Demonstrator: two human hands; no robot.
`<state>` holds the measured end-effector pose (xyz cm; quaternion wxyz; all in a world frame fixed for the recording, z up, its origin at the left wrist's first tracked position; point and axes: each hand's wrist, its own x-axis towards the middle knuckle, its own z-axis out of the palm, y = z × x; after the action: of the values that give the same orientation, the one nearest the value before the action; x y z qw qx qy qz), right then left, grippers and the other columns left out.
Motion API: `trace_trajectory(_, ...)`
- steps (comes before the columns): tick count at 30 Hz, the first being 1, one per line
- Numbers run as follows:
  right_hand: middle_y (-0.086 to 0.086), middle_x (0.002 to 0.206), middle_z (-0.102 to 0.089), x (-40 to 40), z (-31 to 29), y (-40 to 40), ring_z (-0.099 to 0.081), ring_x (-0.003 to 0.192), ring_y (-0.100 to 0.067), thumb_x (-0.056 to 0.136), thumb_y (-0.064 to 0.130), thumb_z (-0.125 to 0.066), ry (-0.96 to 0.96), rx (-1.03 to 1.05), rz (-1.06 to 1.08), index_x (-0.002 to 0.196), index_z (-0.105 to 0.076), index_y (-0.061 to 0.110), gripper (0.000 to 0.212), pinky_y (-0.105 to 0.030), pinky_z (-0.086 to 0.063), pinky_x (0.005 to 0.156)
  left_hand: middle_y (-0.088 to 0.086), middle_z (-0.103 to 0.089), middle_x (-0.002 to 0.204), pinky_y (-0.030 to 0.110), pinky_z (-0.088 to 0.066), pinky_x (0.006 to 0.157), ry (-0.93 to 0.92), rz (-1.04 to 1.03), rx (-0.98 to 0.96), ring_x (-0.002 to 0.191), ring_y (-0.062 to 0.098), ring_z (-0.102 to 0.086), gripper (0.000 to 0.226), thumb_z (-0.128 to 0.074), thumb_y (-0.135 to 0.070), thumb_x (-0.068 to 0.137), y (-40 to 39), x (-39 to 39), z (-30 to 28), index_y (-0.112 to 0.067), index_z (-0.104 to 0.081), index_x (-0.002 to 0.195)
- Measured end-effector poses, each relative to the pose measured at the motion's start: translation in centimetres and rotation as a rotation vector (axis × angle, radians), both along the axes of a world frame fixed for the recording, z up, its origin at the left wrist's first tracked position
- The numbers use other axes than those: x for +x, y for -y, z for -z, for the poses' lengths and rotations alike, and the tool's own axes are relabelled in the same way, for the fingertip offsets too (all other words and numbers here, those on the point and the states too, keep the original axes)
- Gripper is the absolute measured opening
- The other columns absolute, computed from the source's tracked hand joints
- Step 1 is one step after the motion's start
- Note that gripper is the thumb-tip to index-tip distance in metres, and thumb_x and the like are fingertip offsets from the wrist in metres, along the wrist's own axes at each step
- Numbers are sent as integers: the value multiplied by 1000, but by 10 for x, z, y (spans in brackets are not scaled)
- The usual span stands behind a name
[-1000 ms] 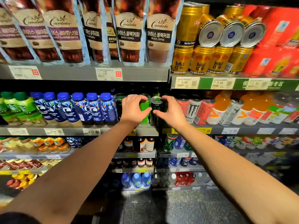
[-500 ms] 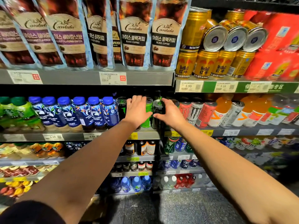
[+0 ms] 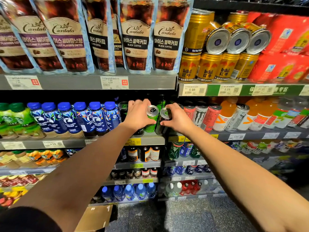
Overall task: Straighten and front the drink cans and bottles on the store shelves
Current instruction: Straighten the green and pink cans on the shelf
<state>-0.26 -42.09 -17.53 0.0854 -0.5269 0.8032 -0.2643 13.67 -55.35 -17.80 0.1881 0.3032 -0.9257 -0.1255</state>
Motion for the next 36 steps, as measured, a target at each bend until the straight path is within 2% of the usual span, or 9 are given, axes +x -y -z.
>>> trace_trajectory(3,-10,125,-50,-1,1,-6,-53,116,-26,72,29,-85,11,-12,-9,136,-47,5,78,-30,-41,95,-7,-57,104,35,-20,100,-90,36,-59,111,18,-47,67,-86,-54,57,-3,7,8,-23,-54,107)
trace_trajectory(6,-8,122,-51,-1,0,-11,-54,114,-24,71,29,-86,27,-43,0,134,-49,6,77,-30,-42,94,-11,-55,108,27,-19,97,-230,43,-3,113,14,-45,64,-85,-53,59,-10,13,9,-26,-55,109)
trace_trajectory(10,-2,120,-54,2,-5,-12,-56,111,-22,69,38,-85,-18,-55,13,131,-52,11,75,-35,-48,90,-8,-57,108,33,-39,92,-391,24,131,107,18,-50,62,-87,-45,62,-21,25,4,-28,-53,112)
trace_trajectory(13,-2,119,-56,4,-9,-8,-56,111,-23,70,42,-84,-72,-44,34,130,-54,12,74,-35,-48,88,-14,-61,104,40,-52,86,-553,0,287,99,11,-59,59,-89,-39,64,-27,39,3,-33,-50,108)
trace_trajectory(18,-15,142,-48,13,-14,7,-43,135,-30,75,38,-82,-43,-36,68,141,-46,9,81,-37,-37,107,-15,-65,102,46,-57,86,-769,-51,447,101,10,-65,60,-88,-43,58,-33,54,6,-39,-53,107)
trace_trajectory(22,-11,129,-54,26,-15,26,-53,120,-29,74,34,-83,-31,-38,25,139,-48,7,78,-34,-42,97,-19,-64,101,48,-57,87,-771,-60,473,101,11,-65,58,-88,-43,57,-34,65,15,-42,-54,104)
trace_trajectory(26,-15,129,-54,35,-14,43,-54,120,-31,74,29,-83,-45,8,-19,139,-49,5,77,-36,-44,97,-11,-66,103,44,-58,83,-747,-89,475,101,13,-65,66,-85,-47,56,-37,73,20,-25,-55,110)
trace_trajectory(31,-16,132,-54,32,-11,51,-53,122,-32,76,33,-82,-43,77,4,141,-47,6,78,-36,-44,100,-13,-64,105,45,-58,79,-707,-79,397,102,14,-63,66,-83,-51,57,-36,77,26,-28,-55,112)
trace_trajectory(36,-17,137,-54,34,-13,55,-53,125,-31,76,32,-81,-25,107,30,143,-45,6,80,-39,-44,105,-24,-60,104,40,-58,80,-694,-53,379,99,0,-60,64,-81,-51,58,-37,73,27,-31,-53,112)
